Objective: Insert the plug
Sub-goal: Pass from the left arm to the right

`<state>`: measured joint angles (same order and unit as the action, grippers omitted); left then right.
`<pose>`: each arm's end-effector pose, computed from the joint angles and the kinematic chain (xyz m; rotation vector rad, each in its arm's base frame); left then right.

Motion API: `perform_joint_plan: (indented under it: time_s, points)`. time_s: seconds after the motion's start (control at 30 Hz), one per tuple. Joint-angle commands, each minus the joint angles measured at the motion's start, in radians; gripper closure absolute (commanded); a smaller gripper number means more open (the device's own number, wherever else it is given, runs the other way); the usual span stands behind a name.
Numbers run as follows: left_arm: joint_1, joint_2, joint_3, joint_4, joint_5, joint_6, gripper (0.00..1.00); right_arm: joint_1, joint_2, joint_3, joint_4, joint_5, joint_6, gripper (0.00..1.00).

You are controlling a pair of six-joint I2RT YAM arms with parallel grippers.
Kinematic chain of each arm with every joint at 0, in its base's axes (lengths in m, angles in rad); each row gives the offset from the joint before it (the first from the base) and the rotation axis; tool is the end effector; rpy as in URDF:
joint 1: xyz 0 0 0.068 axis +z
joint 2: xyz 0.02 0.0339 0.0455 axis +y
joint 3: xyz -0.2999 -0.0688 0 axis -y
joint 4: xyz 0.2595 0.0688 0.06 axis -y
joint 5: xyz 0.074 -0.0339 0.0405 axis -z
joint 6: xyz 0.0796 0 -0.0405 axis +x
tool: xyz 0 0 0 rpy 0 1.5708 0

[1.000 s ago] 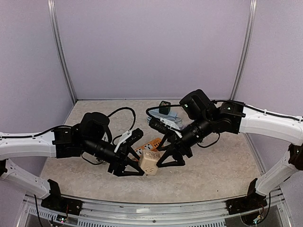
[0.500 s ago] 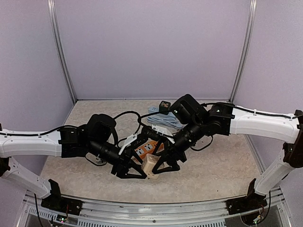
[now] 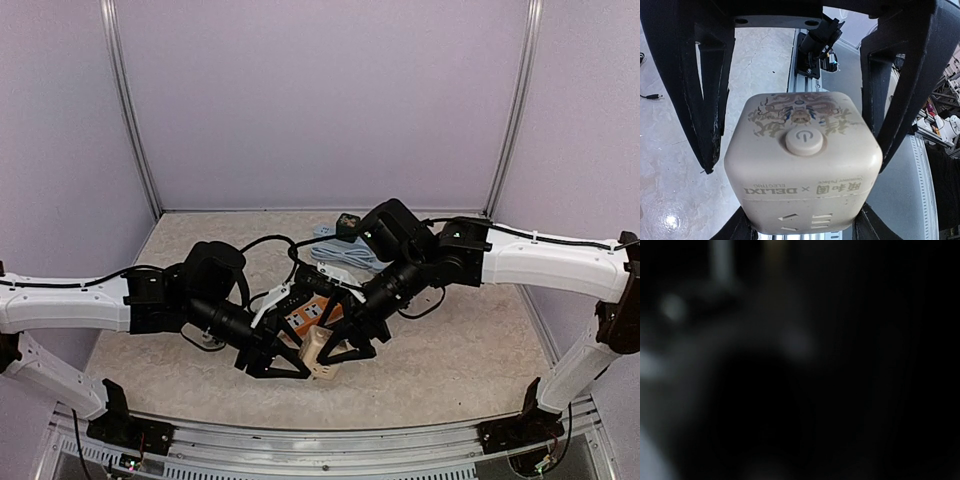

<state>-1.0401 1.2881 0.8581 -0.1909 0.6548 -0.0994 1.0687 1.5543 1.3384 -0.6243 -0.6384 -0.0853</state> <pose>0.1145 -0.2908 0.2681 1.4253 1.9015 -1.3188 0.1381 0.3502 0.3137 -1.6500 1.9481 1.1953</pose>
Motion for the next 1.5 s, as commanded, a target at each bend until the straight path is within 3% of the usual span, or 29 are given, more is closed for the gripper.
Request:
perform_joint_plan:
  time_s: [0.0, 0.5, 1.07, 1.2, 1.3, 1.47]
  points:
    - [-0.007, -0.012, 0.003, 0.069, 0.015, 0.011, 0.83, 0.013, 0.009, -0.02, 0.018, -0.031, 0.001, 0.23]
    - [-0.007, -0.049, -0.006, 0.087, -0.032, 0.019, 0.85, 0.013, -0.029, -0.06, 0.0, -0.037, 0.008, 0.29]
    - [-0.007, -0.102, -0.039, 0.156, -0.056, 0.017, 0.85, 0.005, -0.102, -0.141, 0.151, -0.05, 0.082, 0.39]
    - [-0.008, -0.109, -0.054, 0.182, -0.065, 0.008, 0.9, 0.0, -0.126, -0.161, 0.174, -0.06, 0.082, 0.41]
    - [-0.008, -0.116, -0.06, 0.183, -0.057, 0.008, 0.93, -0.006, -0.134, -0.173, 0.185, -0.081, 0.114, 0.4]
    - [-0.016, -0.107, -0.046, 0.167, -0.022, 0.034, 0.94, -0.016, -0.129, -0.161, 0.193, -0.115, 0.119, 0.3]
